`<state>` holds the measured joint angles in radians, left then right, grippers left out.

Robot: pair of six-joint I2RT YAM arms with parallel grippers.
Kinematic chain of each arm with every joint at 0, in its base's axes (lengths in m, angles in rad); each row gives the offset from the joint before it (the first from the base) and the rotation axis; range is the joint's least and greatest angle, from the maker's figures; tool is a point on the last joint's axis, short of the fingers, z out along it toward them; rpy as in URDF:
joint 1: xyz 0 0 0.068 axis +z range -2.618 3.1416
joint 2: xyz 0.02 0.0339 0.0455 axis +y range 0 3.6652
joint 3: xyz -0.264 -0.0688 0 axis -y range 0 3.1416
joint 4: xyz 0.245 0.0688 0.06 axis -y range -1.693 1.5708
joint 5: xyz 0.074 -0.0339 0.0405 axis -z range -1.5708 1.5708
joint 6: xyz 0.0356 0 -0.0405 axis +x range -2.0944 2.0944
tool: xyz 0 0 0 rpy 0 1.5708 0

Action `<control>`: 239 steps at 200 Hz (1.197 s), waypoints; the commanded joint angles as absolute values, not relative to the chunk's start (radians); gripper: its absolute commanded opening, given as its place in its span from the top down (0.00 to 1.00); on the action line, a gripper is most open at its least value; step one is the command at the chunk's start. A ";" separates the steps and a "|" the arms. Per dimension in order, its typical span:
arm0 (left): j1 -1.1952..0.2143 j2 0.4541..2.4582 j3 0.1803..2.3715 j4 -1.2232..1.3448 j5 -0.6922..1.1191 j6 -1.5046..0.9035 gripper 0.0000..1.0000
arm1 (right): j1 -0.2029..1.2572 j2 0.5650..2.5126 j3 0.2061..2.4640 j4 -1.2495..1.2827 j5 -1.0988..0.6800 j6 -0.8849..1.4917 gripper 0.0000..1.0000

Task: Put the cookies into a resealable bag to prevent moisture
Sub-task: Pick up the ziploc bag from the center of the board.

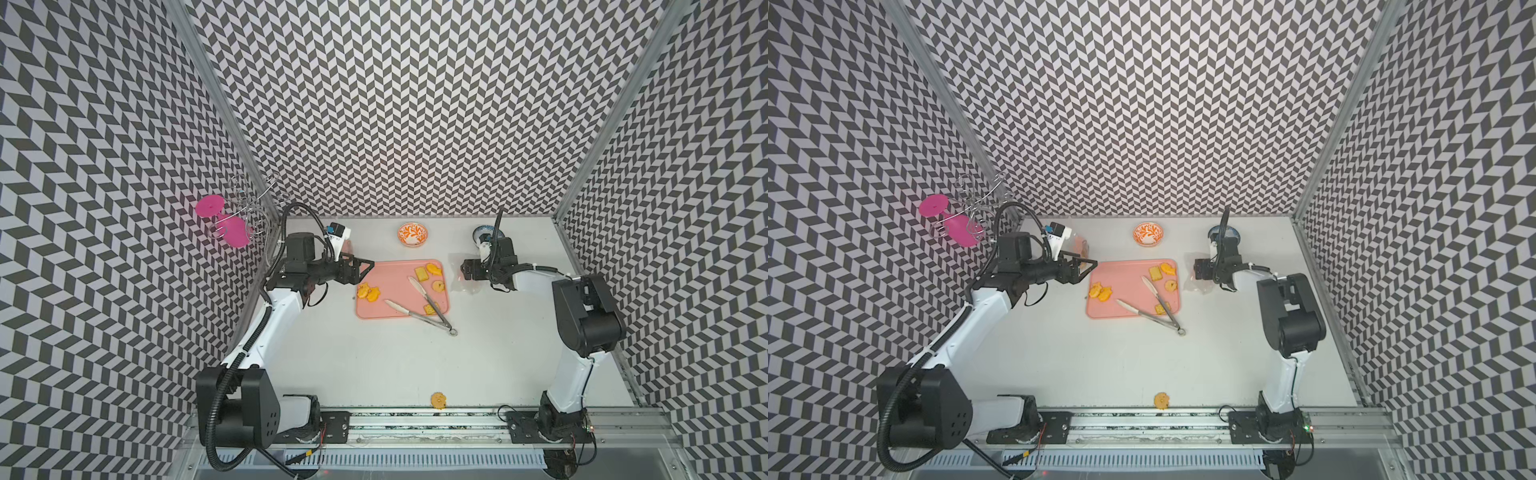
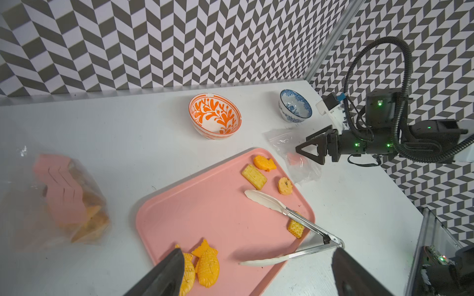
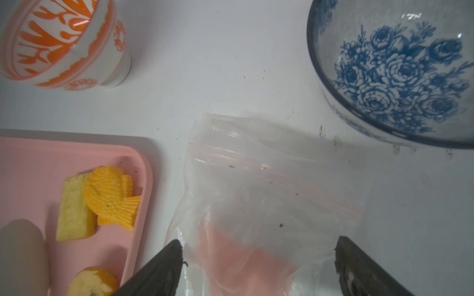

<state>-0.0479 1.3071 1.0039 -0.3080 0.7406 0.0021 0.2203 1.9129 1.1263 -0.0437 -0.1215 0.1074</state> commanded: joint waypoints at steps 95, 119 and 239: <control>-0.057 1.331 1.012 -0.319 0.788 0.014 0.11 | 0.307 1.964 1.210 -0.151 0.033 -0.008 0.79; -0.061 1.343 1.043 -0.319 0.788 0.011 0.12 | 0.307 1.866 1.186 -0.137 0.003 -0.104 1.00; -0.344 1.369 1.210 -0.473 0.805 -0.102 0.34 | 0.617 1.117 0.523 0.568 -0.240 -0.539 0.98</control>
<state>-0.2687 1.3762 1.1988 -0.3779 0.7860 -0.0990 0.5709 1.1732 0.5690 0.3916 -0.2070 -0.4950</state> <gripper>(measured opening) 0.674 0.048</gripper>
